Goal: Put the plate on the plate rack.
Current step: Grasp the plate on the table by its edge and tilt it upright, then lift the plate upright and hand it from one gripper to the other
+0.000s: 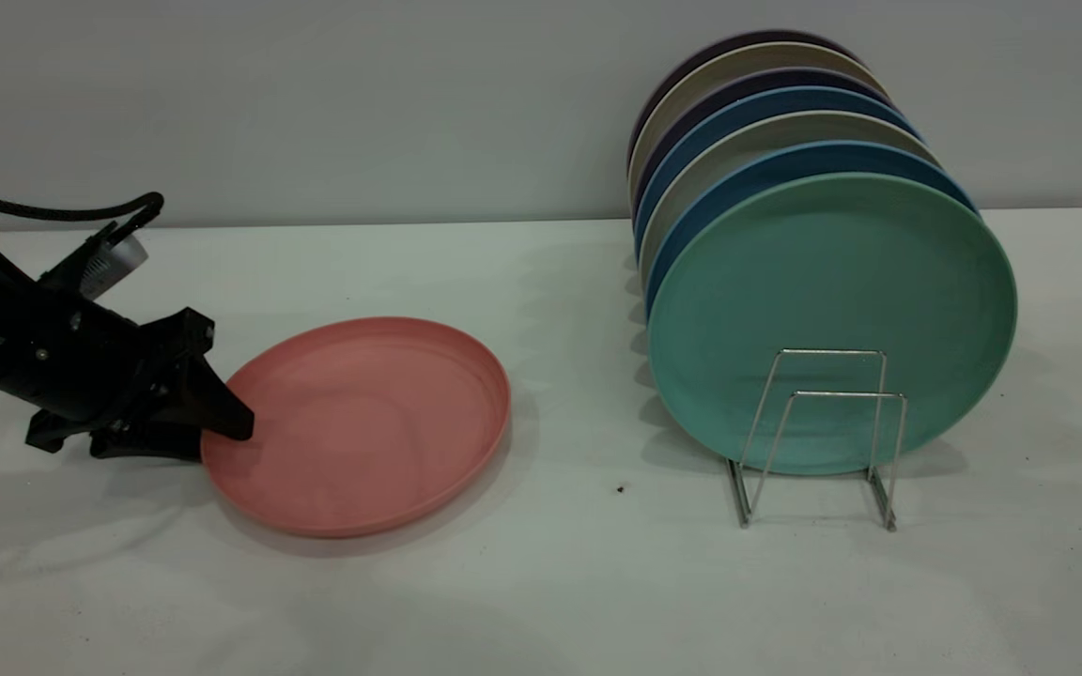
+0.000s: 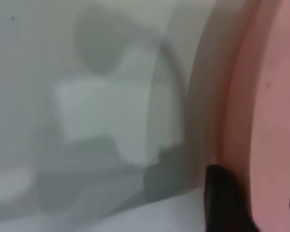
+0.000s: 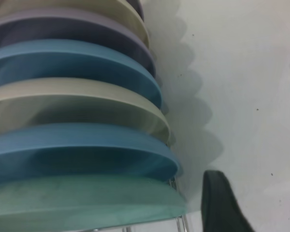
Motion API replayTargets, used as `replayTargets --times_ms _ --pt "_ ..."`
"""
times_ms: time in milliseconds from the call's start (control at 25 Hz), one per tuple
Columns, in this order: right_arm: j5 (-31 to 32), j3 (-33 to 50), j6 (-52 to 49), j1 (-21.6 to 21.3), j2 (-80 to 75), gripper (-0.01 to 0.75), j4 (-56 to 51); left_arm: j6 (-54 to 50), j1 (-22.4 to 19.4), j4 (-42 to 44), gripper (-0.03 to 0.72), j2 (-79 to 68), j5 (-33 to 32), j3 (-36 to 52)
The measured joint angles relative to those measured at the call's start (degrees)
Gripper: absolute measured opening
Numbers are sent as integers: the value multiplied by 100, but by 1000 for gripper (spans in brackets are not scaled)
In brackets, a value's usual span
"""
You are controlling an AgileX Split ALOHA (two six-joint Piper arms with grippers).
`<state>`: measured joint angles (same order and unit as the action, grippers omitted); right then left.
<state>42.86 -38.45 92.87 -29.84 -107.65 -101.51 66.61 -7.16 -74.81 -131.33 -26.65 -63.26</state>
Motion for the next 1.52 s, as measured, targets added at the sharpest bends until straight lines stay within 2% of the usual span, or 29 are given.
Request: replayTargets --times_ms 80,240,320,520,800,1160,1280,1520 --pt "0 0 0 0 0 388 0 0 0 0 275 0 8 0" --pt "3 0 0 0 0 388 0 0 0 0 79 0 20 0" --pt "26 0 4 0 0 388 0 26 0 16 30 0 21 0" --pt "208 0 69 0 0 384 0 56 0 20 17 0 -49 0" --pt "540 40 122 0 636 305 219 342 0 20 16 486 -266 176" --pt "760 697 -241 45 1530 279 405 940 0 -373 15 1447 -499 652" --pt "813 787 -356 377 1734 279 664 1092 14 -489 14 1735 -709 760" --pt "683 894 -821 1578 2072 279 1387 1124 365 -511 14 2101 -839 1013"
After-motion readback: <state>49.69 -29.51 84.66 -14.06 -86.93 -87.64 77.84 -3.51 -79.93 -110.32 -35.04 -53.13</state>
